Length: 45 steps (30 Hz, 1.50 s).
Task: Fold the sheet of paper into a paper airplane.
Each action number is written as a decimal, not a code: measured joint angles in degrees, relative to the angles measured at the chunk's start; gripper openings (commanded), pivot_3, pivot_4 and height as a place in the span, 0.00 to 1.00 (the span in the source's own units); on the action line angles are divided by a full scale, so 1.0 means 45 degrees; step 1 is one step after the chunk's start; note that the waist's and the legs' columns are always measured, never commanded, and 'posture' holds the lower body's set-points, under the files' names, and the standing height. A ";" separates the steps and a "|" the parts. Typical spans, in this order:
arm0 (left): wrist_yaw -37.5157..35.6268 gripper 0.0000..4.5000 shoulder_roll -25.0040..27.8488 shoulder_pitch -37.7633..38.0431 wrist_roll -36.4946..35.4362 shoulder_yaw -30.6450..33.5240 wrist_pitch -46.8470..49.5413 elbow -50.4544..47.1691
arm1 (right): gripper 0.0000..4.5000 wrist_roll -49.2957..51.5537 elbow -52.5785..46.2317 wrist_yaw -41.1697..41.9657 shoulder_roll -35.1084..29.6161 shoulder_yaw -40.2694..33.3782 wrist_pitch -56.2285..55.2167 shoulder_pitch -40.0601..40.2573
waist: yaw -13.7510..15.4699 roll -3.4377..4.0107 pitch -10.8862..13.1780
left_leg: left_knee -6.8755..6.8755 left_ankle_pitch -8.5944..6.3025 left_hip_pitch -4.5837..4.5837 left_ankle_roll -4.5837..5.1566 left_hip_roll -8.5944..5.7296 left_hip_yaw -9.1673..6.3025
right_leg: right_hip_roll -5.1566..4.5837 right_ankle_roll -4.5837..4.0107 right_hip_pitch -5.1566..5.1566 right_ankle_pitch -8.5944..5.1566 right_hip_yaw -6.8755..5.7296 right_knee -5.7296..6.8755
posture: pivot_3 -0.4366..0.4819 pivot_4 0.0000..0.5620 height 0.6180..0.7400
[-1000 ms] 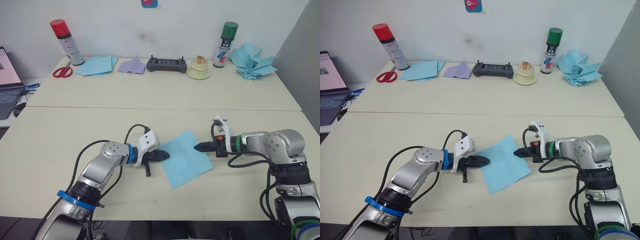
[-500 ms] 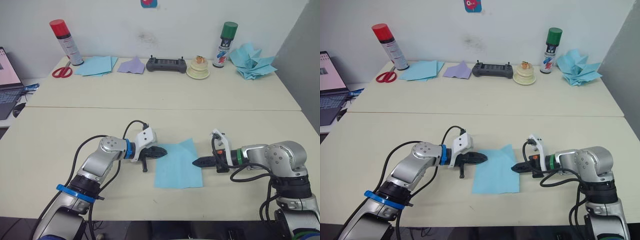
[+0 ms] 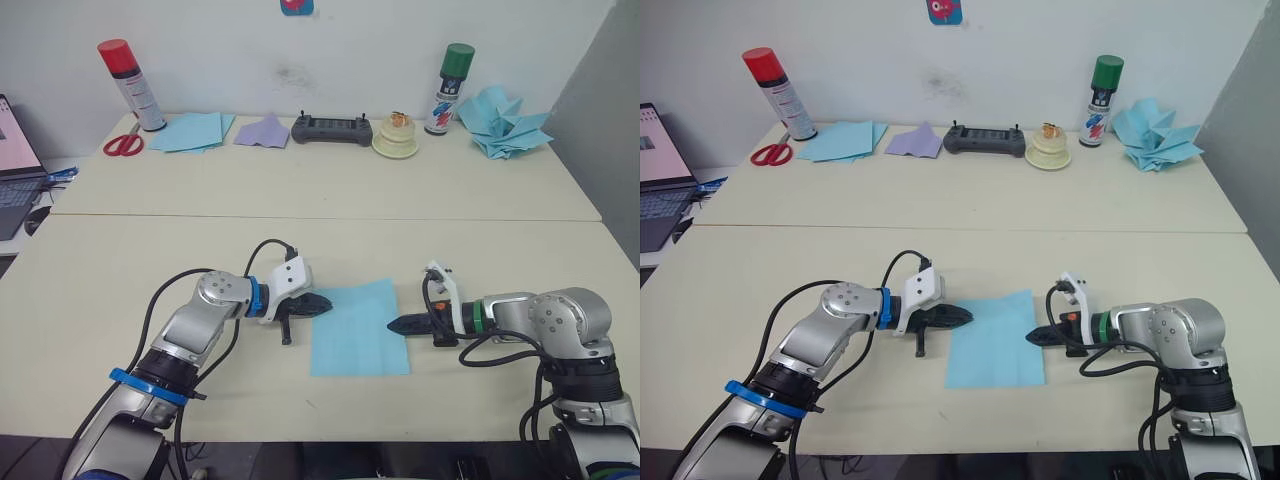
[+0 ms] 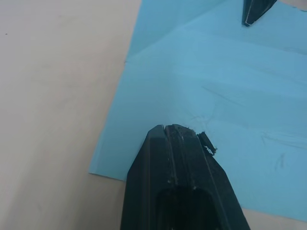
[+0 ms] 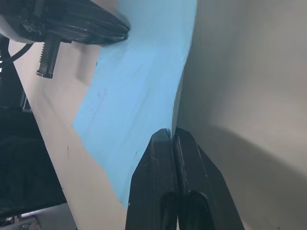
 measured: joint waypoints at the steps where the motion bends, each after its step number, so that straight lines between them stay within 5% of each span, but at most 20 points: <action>1: 0.0002 0.00 -0.0008 0.0000 0.0001 0.0000 0.0000 -0.0005 | 0.01 0.0035 -0.0041 0.0030 -0.0057 0.0013 0.0010 0.0009 | 0.0002 0.0000 0.0000 | 0.0000 0.0000 -0.0002 0.0000 -0.0001 0.0000 | 0.0000 0.0000 0.0000 0.0000 0.0000 -0.0001 | 0.48 0.27 1.00; 8: 0.0037 0.00 -0.0017 0.0018 0.0018 -0.0002 -0.0010 -0.0022 | 0.04 0.0142 -0.0366 0.0128 -0.0198 0.0098 -0.0009 0.0075 | 0.0008 0.0000 0.0000 | 0.0001 0.0000 -0.0002 0.0000 -0.0001 0.0000 | 0.0000 0.0000 0.0002 0.0000 0.0002 -0.0002 | 0.48 0.27 1.00; 12: 0.0057 0.00 -0.0040 0.0086 0.0055 -0.0010 -0.0057 -0.0110 | 0.27 -0.0019 -0.0370 0.0308 -0.1155 0.0328 -0.0684 0.0250 | 0.0008 0.0000 0.0000 | 0.0002 0.0000 -0.0003 0.0000 -0.0003 0.0004 | -0.0002 0.0001 0.0002 -0.0001 0.0006 -0.0005 | 0.48 0.27 1.00; 18: 0.0084 0.00 -0.0019 0.0306 0.0096 0.0065 -0.0325 -0.0157 | 0.75 -0.0637 -0.0535 0.0731 -0.2875 -0.0036 -0.2622 0.0897 | 0.0003 0.0000 -0.0001 | -0.0001 0.0000 0.0008 0.0000 -0.0001 -0.0001 | 0.0002 0.0004 0.0007 -0.0002 0.0005 -0.0005 | 0.48 0.27 1.00; 20: 0.0090 0.00 -0.0012 0.0362 0.0105 0.0080 -0.0462 -0.0152 | 0.75 -0.1166 -0.0893 0.1252 -0.3385 0.0019 -0.4250 0.1198 | -0.0004 0.0002 0.0000 | -0.0002 0.0000 0.0008 0.0000 -0.0001 0.0005 | 0.0003 0.0006 0.0007 -0.0004 0.0012 -0.0004 | 0.48 0.27 1.00; 22: 0.0055 0.00 0.0027 0.0470 0.0104 0.0159 -0.0563 -0.0162 | 0.67 -0.1740 -0.1431 0.1936 -0.3440 0.0033 -0.6472 0.1313 | -0.0040 0.0003 0.0000 | -0.0001 -0.0001 0.0014 0.0001 0.0000 0.0001 | 0.0014 0.0009 0.0007 -0.0005 0.0022 -0.0005 | 0.48 0.27 1.00; 26: 0.0007 0.00 0.0090 0.0529 0.0104 0.0213 -0.0749 -0.0152 | 0.36 -0.2445 -0.2226 0.2855 -0.2425 0.0791 -0.9698 0.0897 | -0.0033 0.0003 -0.0001 | -0.0002 -0.0001 0.0023 0.0001 0.0010 -0.0042 | 0.0050 0.0008 0.0010 -0.0004 0.0025 -0.0003 | 0.48 0.27 1.00; 31: -0.0233 0.00 0.0236 0.0512 0.0100 0.0231 -0.0881 -0.0121 | 0.00 -0.3420 -0.1894 0.2646 -0.0549 0.2524 -1.1298 0.0721 | -0.0014 0.0001 -0.0003 | 0.0001 -0.0001 0.0021 0.0001 0.0018 -0.0042 | 0.0058 0.0000 0.0011 -0.0003 0.0032 0.0000 | 0.48 0.27 1.00; 37: -0.0357 0.00 0.0480 0.0605 0.0089 0.0261 -0.0836 -0.0279 | 0.00 -0.5367 -0.0268 0.2064 0.0189 0.4133 -1.2867 0.2268 | 0.0022 -0.0001 -0.0004 | 0.0005 0.0000 0.0022 0.0000 0.0016 -0.0032 | 0.0058 -0.0052 0.0011 0.0020 0.0047 0.0001 | 0.48 0.27 1.00; 45: -0.0534 0.00 0.0788 0.0806 0.0089 0.0330 -0.0717 -0.0545 | 0.00 -0.6245 0.0178 0.1635 0.0186 0.4028 -1.3515 0.3056 | 0.0004 0.0007 -0.0010 | 0.0002 0.0000 0.0070 0.0000 0.0024 -0.0045 | 0.0079 -0.0014 0.0049 -0.0005 0.0046 0.0015 | 0.48 0.27 1.00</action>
